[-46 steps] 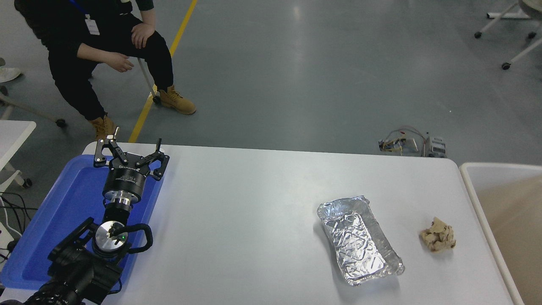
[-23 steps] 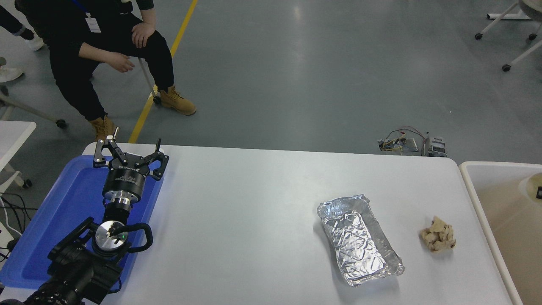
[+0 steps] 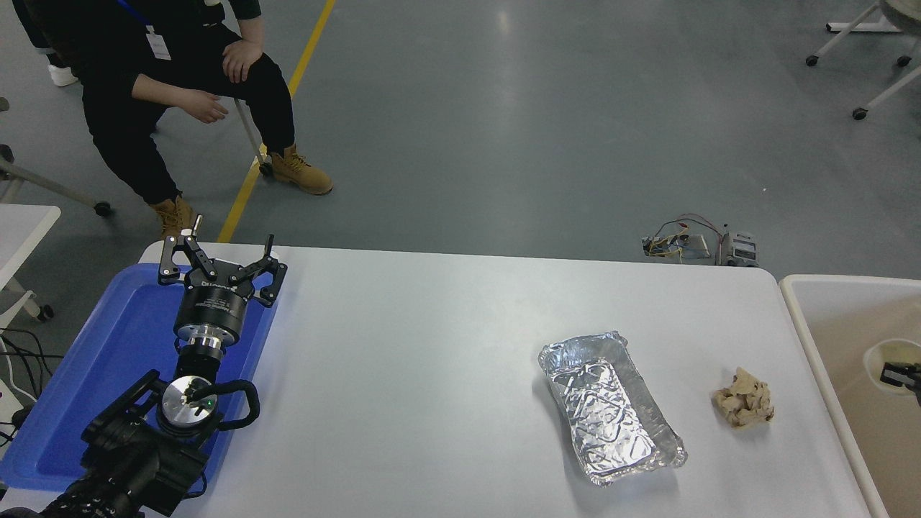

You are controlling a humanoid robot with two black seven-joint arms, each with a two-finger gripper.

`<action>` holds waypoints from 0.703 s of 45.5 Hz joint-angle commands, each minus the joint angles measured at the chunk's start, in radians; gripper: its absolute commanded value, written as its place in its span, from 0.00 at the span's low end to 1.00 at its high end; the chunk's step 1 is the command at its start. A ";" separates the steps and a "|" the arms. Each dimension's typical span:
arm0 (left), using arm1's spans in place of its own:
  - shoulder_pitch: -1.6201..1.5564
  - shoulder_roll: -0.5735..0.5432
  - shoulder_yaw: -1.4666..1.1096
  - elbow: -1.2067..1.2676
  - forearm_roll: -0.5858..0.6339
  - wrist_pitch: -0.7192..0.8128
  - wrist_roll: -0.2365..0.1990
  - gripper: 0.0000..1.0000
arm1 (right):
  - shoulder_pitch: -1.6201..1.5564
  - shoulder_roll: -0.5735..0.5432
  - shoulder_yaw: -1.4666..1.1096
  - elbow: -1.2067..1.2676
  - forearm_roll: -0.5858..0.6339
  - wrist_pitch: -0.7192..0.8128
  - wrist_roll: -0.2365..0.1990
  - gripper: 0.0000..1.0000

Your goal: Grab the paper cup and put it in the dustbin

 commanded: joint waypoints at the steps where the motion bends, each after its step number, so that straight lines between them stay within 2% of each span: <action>1: 0.000 0.000 0.000 0.000 0.000 0.000 0.000 1.00 | -0.009 0.006 0.015 -0.005 0.011 -0.012 -0.022 0.00; 2: 0.000 -0.001 0.000 0.000 0.000 0.000 0.000 1.00 | -0.009 0.006 0.016 -0.005 0.012 -0.016 -0.022 0.02; 5: 0.000 -0.001 0.000 0.000 0.000 0.000 0.000 1.00 | -0.009 0.006 0.023 -0.005 0.014 -0.029 -0.020 0.42; 7: 0.000 0.000 0.000 0.000 0.000 0.000 0.000 1.00 | -0.007 0.006 0.030 -0.004 0.014 -0.042 -0.020 0.59; 14: 0.000 0.000 0.000 0.000 0.000 0.000 0.000 1.00 | 0.005 0.004 0.036 -0.004 0.016 -0.054 -0.020 0.98; 32: 0.000 -0.001 0.001 0.000 0.000 0.000 0.000 1.00 | 0.155 -0.054 0.023 0.032 0.011 -0.031 -0.020 0.99</action>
